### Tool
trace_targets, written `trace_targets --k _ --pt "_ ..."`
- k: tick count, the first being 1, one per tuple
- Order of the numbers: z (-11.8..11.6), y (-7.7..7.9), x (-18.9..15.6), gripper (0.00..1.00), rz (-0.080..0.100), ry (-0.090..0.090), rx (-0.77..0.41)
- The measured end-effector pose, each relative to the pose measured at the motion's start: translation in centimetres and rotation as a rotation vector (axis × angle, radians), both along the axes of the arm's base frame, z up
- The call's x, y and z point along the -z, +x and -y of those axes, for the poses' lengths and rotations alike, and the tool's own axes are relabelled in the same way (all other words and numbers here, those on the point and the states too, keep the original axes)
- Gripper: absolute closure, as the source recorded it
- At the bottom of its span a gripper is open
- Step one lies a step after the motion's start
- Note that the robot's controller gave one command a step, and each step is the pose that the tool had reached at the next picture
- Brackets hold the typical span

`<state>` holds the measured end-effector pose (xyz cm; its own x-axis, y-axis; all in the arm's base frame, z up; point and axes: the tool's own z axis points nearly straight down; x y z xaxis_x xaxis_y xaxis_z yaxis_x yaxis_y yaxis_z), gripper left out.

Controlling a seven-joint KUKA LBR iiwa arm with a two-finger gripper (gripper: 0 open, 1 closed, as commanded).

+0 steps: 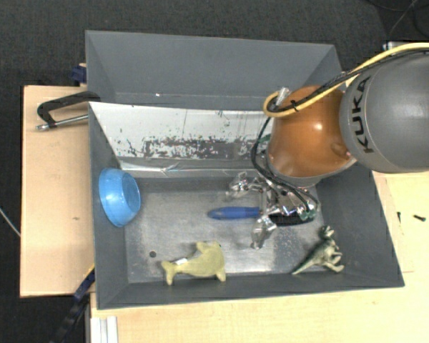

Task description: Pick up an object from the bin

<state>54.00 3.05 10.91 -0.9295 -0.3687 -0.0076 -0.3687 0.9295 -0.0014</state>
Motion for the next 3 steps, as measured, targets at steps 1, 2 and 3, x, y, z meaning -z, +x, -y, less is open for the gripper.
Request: trace_targets --k 1,2,3 --pt "-0.10 -0.08 -0.07 1.00 -0.002 0.001 0.000" --pt "-0.09 -0.09 -0.07 0.00 -0.002 0.001 0.000" --pt "-0.09 -0.09 -0.06 1.00 -0.003 0.001 0.000"
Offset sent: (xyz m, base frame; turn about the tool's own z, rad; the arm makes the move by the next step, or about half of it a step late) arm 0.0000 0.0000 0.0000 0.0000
